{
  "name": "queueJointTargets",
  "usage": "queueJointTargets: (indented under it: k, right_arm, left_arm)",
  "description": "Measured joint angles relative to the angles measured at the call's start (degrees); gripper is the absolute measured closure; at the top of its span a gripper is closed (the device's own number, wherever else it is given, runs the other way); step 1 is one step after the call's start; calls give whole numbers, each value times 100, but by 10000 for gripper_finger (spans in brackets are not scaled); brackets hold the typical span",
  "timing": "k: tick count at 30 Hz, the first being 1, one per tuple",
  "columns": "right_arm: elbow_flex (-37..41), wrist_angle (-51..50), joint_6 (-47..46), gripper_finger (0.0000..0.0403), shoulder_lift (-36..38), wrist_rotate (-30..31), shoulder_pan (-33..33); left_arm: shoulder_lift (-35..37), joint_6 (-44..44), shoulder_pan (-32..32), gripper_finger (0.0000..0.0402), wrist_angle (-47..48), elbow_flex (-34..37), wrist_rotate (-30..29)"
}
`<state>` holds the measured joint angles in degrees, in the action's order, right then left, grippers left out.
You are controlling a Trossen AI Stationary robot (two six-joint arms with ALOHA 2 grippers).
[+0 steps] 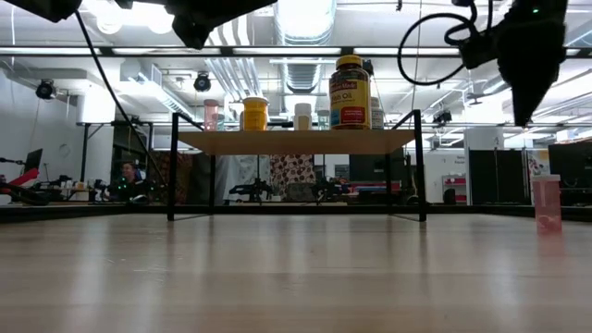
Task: Pick and place medicine bottles onto shelf by color
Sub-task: Put the red pill bottle on the shelf
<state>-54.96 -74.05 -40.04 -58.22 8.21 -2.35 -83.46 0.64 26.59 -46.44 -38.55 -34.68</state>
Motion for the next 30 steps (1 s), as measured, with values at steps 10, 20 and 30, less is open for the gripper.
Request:
queueJointTargets:
  k: [10, 20, 30]
  right_arm:
    - [247, 87, -87, 311, 2, -778, -86]
    - [1039, 1078, -457, 165, -113, -1016, -79]
    - [1272, 1703, -545, 142, -528, -1066, -79]
  left_arm:
    - [25, 97, 0, 265, 30, -4, -13]
    - [62, 170, 4, 265, 25, 26, -13]
    - [111, 180, 4, 265, 41, 42, -13]
